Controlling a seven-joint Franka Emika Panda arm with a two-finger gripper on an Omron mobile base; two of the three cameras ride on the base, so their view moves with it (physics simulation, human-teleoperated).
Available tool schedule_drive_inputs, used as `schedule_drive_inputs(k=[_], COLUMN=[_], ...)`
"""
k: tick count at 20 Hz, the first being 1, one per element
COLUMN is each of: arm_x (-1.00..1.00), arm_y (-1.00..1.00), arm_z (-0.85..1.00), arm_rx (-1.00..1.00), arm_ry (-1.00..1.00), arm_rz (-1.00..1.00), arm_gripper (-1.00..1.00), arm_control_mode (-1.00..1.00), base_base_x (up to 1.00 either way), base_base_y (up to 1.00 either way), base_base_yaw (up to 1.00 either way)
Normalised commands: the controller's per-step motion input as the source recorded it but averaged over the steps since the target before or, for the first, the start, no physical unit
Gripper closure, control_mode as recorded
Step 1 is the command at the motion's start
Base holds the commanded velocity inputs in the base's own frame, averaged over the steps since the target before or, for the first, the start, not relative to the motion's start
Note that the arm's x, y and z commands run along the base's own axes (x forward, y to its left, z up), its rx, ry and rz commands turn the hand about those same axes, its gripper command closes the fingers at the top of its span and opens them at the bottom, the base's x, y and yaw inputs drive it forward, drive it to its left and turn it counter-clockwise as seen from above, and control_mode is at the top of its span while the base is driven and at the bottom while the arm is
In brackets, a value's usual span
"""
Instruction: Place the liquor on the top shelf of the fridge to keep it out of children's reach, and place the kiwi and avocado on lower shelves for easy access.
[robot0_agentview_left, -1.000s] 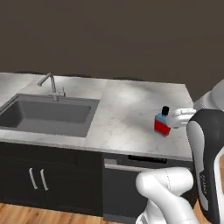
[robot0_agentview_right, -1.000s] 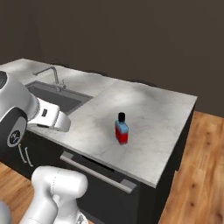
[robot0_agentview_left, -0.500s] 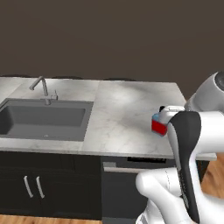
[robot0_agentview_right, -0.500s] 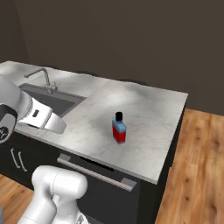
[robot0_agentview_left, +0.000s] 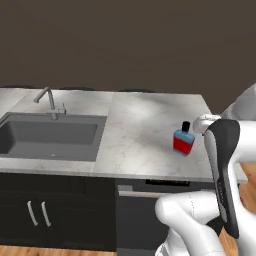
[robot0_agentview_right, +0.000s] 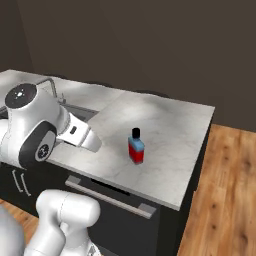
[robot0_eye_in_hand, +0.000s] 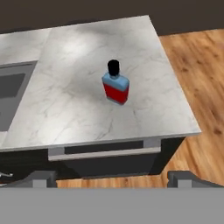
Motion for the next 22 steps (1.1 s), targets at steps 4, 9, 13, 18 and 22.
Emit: schedule_drive_inputs(k=[4,9,13,18,22], arm_x=[0.36,0.24,0.09,0.00,0.04], arm_y=[-0.66,-0.49,-0.39,-0.33,-0.40], arm_z=[-0.25,-0.48,-0.59,-0.47,-0.19], arm_rx=[0.10,0.10,0.07,0.03,0.00], arm_ry=[-0.05,-0.19,-0.24,-0.26,-0.27], arm_rz=[0.12,0.31,0.42,0.42,0.34], arm_gripper=[-1.00,-1.00,-1.00,-1.00,-1.00], arm_control_mode=[-1.00,-1.00,-1.00,-1.00,-1.00], base_base_x=[0.00,0.00,0.00,0.00,0.00], base_base_y=[0.00,0.00,0.00,0.00,0.00], base_base_yaw=[0.00,0.00,0.00,0.00,0.00])
